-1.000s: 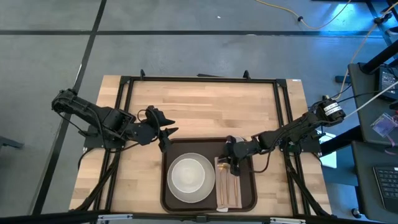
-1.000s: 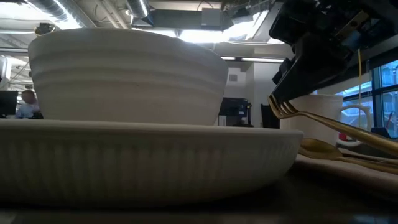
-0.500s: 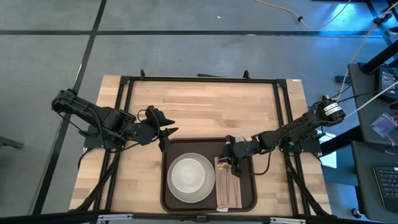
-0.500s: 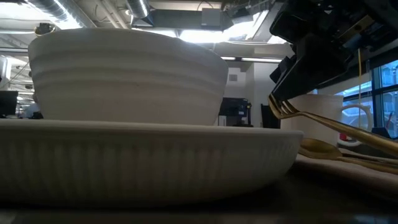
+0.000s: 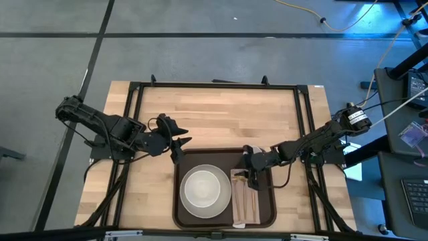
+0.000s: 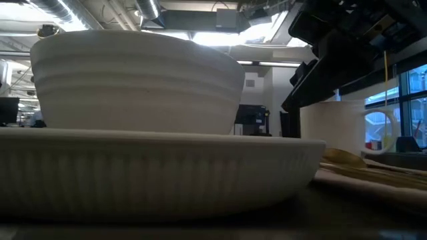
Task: Set up tray
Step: Put the gold fork on the brown napkin to the left of the gold spoon
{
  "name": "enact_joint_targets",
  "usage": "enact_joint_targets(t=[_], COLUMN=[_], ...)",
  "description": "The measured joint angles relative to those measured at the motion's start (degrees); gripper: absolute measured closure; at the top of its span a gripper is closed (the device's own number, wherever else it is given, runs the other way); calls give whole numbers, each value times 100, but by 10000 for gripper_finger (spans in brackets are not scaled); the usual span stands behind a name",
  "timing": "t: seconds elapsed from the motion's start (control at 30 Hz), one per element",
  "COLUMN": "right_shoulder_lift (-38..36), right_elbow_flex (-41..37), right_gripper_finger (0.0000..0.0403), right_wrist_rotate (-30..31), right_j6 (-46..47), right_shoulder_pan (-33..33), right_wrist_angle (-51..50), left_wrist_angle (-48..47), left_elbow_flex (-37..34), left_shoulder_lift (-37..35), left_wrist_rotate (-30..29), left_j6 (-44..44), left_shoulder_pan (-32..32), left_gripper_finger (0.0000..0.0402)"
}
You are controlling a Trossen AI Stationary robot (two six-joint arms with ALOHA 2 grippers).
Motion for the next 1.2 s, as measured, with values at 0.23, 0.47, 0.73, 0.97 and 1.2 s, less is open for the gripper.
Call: enact_joint_targets(t=[0.23,0.47,0.73,0.97,1.2], right_shoulder_lift=[0,0,0,27,140], right_elbow_flex=[89,809,1871,3705,4626], right_gripper_finger=[251,251,251,251,251], right_wrist_rotate=[7,-395,-1148,-700,404], right_j6=[272,1701,1633,2477,5932], right_shoulder_pan=[0,0,129,261,788], right_wrist_angle=[-54,-250,-521,-4059,-6455], left_wrist_angle=[0,0,0,-133,-531], left_elbow_flex=[0,0,0,0,-2], left_shoulder_lift=[0,0,0,0,-2], left_wrist_rotate=[56,70,81,251,227], left_j6=[1,168,426,505,577], left_shoulder_pan=[-1,-2,-2,-2,1], left_gripper_finger=[263,263,263,263,263])
